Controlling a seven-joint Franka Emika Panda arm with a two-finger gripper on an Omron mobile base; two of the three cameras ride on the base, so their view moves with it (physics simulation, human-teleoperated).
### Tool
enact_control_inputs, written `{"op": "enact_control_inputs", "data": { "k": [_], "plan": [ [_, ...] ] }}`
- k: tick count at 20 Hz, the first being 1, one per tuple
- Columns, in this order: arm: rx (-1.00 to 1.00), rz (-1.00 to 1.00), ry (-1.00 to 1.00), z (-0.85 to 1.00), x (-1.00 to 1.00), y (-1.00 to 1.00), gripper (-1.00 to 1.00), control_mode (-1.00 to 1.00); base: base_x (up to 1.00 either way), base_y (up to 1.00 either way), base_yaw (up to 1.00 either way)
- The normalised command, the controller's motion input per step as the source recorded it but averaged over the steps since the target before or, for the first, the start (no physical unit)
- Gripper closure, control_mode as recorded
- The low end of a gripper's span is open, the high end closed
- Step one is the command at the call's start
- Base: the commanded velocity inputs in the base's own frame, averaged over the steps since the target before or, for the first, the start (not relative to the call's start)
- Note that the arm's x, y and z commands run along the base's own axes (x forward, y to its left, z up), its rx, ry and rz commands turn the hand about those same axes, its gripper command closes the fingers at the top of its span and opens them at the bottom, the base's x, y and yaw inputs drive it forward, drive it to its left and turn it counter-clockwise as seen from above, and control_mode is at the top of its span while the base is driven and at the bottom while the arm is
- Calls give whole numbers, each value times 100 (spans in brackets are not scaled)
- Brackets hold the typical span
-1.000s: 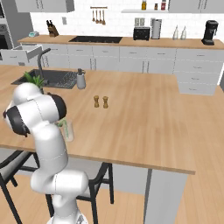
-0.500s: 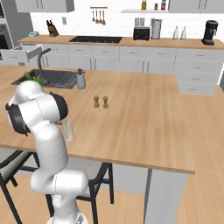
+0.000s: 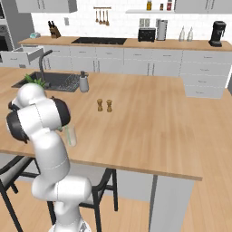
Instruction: Take a straw from the drawer in front and place it inside the glass cup on the dining counter.
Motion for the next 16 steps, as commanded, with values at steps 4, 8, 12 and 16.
{"op": "enact_control_inputs", "data": {
  "k": [4,8,12,16],
  "plan": [
    [30,0,0,-19,1,0,-100,-100,0,0,0],
    [29,0,0,-5,7,-1,-100,-100,0,0,0],
    [28,0,0,0,4,0,-100,-100,0,0,0],
    [31,0,0,0,0,0,-100,-100,0,0,0]
  ]
}}
